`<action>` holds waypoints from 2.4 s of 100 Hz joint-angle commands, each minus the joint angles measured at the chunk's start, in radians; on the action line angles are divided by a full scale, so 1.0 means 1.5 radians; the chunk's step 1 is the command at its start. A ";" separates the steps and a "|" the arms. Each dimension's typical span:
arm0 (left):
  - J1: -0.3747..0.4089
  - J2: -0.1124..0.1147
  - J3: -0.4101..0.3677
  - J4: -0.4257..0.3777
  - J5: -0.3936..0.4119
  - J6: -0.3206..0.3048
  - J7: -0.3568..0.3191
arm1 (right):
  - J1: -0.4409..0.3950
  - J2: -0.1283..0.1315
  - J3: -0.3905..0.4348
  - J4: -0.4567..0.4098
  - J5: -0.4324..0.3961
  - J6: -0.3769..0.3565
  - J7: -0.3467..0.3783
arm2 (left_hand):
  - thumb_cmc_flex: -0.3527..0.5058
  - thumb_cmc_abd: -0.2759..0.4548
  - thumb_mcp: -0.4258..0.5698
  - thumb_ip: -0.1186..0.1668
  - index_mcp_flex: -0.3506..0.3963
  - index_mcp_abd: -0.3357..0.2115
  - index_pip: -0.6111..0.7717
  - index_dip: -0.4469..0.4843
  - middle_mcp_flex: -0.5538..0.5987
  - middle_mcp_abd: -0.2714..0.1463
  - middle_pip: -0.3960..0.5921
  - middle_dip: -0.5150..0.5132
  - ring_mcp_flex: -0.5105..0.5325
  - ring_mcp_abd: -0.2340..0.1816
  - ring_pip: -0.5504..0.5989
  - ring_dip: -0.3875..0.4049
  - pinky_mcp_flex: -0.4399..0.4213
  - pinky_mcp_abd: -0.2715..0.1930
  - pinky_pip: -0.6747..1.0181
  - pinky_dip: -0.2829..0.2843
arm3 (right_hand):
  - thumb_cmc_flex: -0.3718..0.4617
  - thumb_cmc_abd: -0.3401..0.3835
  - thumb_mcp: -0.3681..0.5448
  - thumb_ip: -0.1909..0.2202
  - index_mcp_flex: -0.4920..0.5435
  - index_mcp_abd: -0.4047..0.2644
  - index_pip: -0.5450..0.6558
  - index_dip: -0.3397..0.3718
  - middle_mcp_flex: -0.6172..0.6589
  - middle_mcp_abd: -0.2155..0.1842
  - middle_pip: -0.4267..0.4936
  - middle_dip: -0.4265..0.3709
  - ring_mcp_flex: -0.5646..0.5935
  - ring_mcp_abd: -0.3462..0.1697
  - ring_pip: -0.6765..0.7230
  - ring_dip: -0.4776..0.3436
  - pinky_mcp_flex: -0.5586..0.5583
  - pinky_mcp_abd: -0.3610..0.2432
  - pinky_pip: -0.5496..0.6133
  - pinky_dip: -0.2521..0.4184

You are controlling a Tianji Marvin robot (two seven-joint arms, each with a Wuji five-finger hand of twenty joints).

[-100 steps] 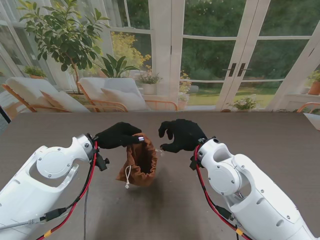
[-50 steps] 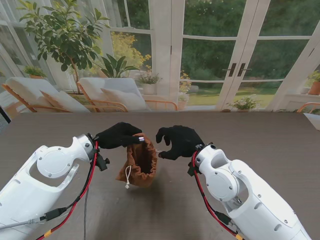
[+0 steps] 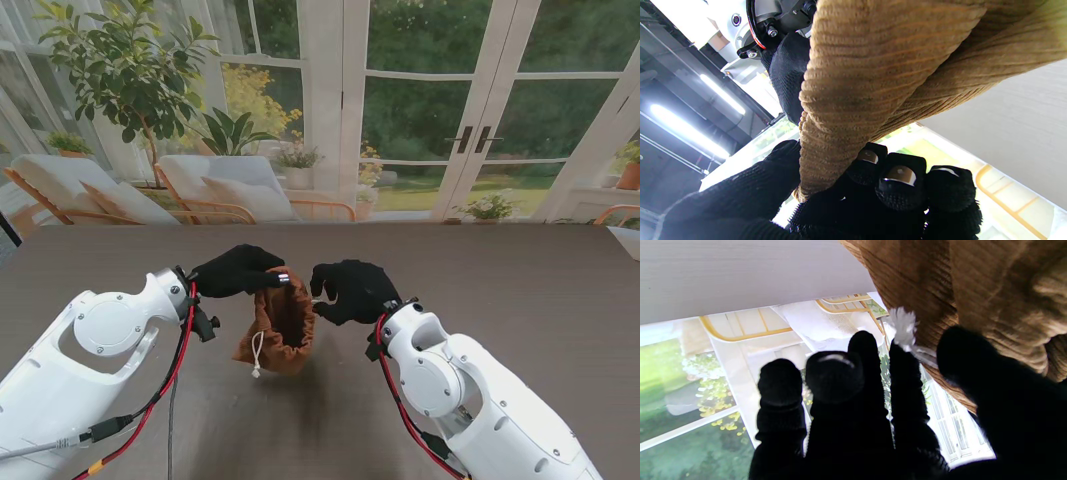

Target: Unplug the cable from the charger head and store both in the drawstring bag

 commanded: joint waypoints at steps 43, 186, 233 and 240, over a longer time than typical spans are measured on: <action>0.012 -0.001 -0.006 -0.019 -0.004 0.025 -0.016 | -0.022 -0.024 0.013 0.014 0.060 0.020 -0.049 | 0.011 -0.015 -0.009 -0.016 0.010 -0.010 0.003 0.000 -0.015 0.005 -0.001 0.013 -0.012 0.007 -0.007 0.010 -0.012 -0.005 -0.007 0.018 | 0.107 0.153 -0.048 -0.035 -0.032 0.015 0.145 0.030 0.122 0.004 0.057 0.010 0.024 -0.004 0.139 0.031 0.219 0.027 0.062 0.003; 0.036 -0.003 -0.013 -0.045 -0.007 0.073 -0.011 | -0.022 -0.085 0.010 0.067 0.184 0.028 -0.221 | 0.030 -0.006 -0.036 -0.002 0.011 0.005 -0.014 -0.004 -0.014 0.018 -0.007 0.010 -0.013 0.020 -0.011 0.010 -0.017 0.004 -0.013 0.026 | 0.105 0.135 -0.015 -0.043 -0.028 0.053 0.188 0.037 0.196 0.003 0.089 0.010 0.023 -0.015 0.250 0.070 0.305 0.042 0.112 -0.003; 0.040 -0.004 -0.017 -0.050 -0.011 0.077 -0.009 | 0.019 -0.101 -0.033 0.138 0.104 0.019 -0.321 | 0.042 -0.001 -0.051 0.003 0.012 0.011 -0.021 -0.008 -0.014 0.023 -0.010 0.008 -0.014 0.027 -0.012 0.011 -0.019 0.008 -0.015 0.029 | 0.077 0.107 0.046 -0.065 -0.033 0.085 0.240 0.052 0.270 -0.029 0.098 0.000 0.025 -0.075 0.316 0.106 0.332 -0.021 0.224 0.000; 0.042 -0.004 -0.018 -0.051 -0.011 0.078 -0.009 | 0.030 -0.099 -0.040 0.151 0.070 0.021 -0.341 | 0.043 0.000 -0.053 0.004 0.011 0.011 -0.022 -0.008 -0.014 0.023 -0.011 0.008 -0.014 0.028 -0.012 0.011 -0.020 0.009 -0.016 0.030 | 0.074 0.110 0.048 -0.068 -0.035 0.089 0.245 0.057 0.271 -0.035 0.120 0.007 0.025 -0.091 0.323 0.113 0.336 -0.039 0.243 -0.003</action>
